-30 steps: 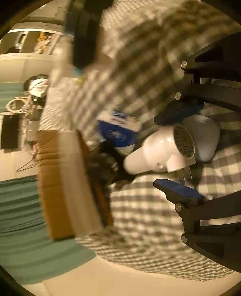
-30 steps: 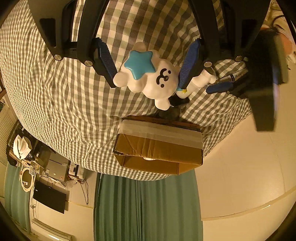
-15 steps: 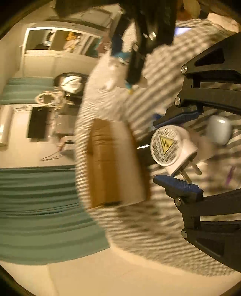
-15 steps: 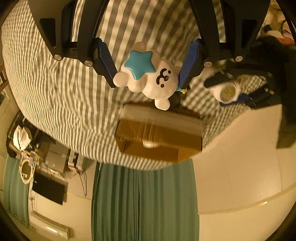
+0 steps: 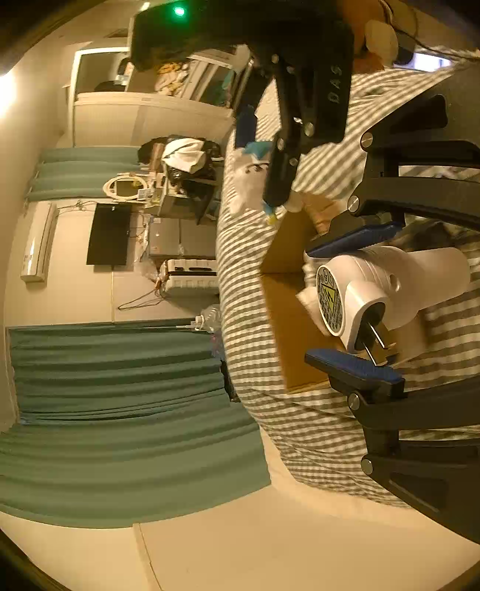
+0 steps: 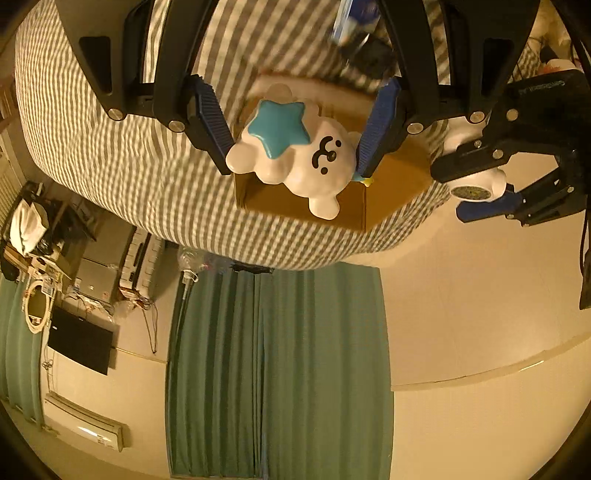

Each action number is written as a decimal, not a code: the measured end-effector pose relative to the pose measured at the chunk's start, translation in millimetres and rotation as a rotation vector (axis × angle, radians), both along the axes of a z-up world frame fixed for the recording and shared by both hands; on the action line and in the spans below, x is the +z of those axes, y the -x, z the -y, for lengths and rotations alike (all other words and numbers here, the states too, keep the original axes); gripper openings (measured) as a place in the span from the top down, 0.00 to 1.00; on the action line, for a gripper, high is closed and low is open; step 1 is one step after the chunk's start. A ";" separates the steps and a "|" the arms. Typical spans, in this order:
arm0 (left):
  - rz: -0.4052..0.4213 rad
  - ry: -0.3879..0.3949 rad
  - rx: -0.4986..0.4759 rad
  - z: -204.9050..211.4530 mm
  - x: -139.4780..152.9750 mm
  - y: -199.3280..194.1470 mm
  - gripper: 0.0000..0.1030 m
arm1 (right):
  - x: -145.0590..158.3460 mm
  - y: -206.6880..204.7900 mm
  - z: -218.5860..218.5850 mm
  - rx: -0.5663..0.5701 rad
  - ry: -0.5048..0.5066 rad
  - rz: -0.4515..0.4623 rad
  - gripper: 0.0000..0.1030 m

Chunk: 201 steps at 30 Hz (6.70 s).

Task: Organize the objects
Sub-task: 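Lower the bottle and figurine into the box and open both grippers, then move both grippers back to the remaining items on the bedspread, then grasp the Vinda tissue pack with the right gripper while the left grasps the BOP tube, then carry the tissue pack and tube into the box and open both grippers, then move both grippers back to the last items beside the box, then grasp the white earbud case with the right gripper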

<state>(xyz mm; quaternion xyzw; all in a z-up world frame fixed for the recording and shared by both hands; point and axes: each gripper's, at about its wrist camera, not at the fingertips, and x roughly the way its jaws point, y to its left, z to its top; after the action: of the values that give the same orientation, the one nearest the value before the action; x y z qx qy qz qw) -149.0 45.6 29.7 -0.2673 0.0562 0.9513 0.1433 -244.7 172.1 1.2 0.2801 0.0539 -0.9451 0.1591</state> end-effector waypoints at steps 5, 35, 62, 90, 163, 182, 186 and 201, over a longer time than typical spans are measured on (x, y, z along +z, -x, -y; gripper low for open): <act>-0.013 -0.009 0.009 4.6 11.0 52.0 0.49 | 2.8 52.4 4.2 0.028 0.001 0.011 0.35; 0.183 0.148 0.203 21.2 -60.9 9.2 0.16 | -43.8 -25.6 -6.9 0.081 -0.134 0.142 0.12; 0.333 0.180 0.163 5.9 -187.2 -118.3 0.44 | -175.3 -86.2 64.7 0.099 -0.377 0.221 0.50; 0.048 0.097 0.083 4.4 -33.9 -51.2 0.76 | -25.7 -68.4 25.2 0.214 -0.163 -0.012 0.52; 0.176 0.189 0.266 36.8 -120.8 -69.4 0.11 | -109.5 -110.1 32.9 0.172 -0.085 0.266 0.16; 0.297 0.156 0.301 70.1 -179.9 -92.5 0.11 | -208.3 -127.2 95.2 0.305 -0.284 0.436 0.21; 0.295 0.153 0.298 71.2 -180.8 -96.7 0.11 | -211.6 -130.3 103.1 0.323 -0.324 0.434 0.31; 0.297 0.162 0.319 71.2 -177.9 -97.2 0.11 | -175.3 -139.6 95.9 0.364 -0.244 0.385 0.53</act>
<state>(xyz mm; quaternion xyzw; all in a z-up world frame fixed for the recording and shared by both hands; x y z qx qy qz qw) -51.8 -25.6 -148.2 -0.4206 0.0675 0.9044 -0.0243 -105.2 76.2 -174.2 0.4573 0.1851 -0.8171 0.2984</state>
